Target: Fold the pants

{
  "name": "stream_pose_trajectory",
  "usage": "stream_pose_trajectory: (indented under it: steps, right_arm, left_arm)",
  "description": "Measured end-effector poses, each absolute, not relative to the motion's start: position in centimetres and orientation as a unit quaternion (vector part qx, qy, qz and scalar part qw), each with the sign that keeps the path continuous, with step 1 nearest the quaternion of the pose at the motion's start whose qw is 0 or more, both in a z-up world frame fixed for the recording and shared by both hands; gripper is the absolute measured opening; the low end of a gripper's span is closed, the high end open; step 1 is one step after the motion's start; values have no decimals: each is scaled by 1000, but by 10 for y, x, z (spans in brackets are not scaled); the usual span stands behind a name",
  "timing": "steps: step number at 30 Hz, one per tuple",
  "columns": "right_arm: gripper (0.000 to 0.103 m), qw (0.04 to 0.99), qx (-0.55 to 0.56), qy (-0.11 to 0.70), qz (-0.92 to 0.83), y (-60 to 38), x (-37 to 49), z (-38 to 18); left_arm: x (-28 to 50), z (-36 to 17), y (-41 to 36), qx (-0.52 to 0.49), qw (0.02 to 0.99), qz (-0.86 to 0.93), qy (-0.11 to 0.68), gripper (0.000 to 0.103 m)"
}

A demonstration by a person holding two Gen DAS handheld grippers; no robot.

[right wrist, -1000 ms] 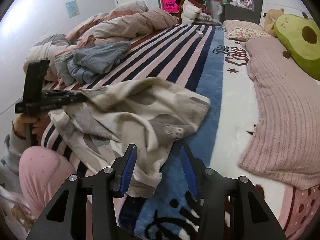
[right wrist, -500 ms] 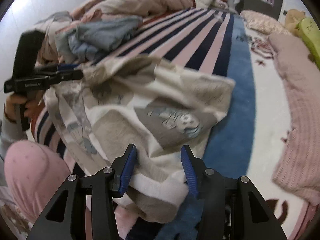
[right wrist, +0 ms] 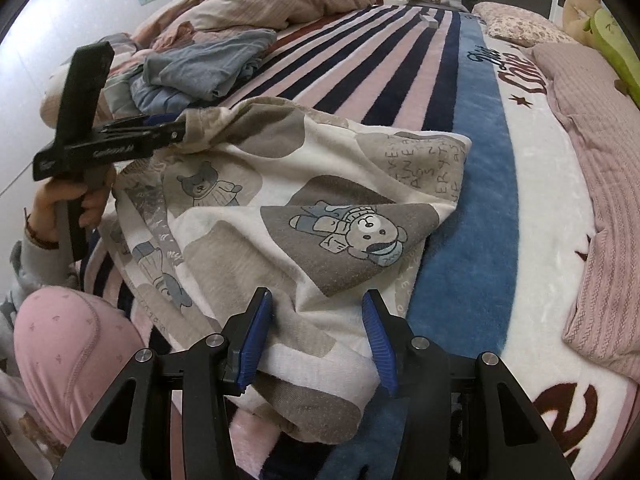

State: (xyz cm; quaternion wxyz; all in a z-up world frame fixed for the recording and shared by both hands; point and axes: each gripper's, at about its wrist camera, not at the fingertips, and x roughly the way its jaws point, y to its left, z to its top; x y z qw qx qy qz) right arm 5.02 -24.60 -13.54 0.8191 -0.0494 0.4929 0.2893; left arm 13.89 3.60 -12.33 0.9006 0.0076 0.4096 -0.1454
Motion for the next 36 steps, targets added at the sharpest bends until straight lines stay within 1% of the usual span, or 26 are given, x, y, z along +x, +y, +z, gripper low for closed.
stream_pose_trajectory:
  steps: [8,19,21,22,25,27,31,33,36]
  right_arm:
    - [43,818,-48,497,286,-245,51,-135]
    - [44,823,-54,498,268,-242,46,-128]
    - [53,827,-51,495,263,-243,45,-125]
    - [55,829,-47,493,260,-243,44,-123]
    - [57,837,-38,486,250,-244,41,-118]
    - [63,842,-36,482,242,-244,39,-115]
    - [69,848,-33,475,232,-238,38,-111]
    - [75,852,-32,470,228,-234,37,-108]
    - [76,851,-27,470,232,-228,38,-105]
  left_arm:
    - [138,-128,61,-2,913,-72,402,67]
    - [108,-109,78,-8,925,-60,375,68]
    - [99,-103,82,-9,929,-55,366,68]
    - [94,-101,85,-12,930,-53,364,68]
    - [80,-97,90,-18,933,-52,355,70]
    - [73,-94,95,-19,935,-48,351,70]
    - [59,-91,106,-21,938,-38,345,71]
    - [54,-90,114,-29,937,-36,345,71]
    - [37,-92,135,-49,937,-24,345,71]
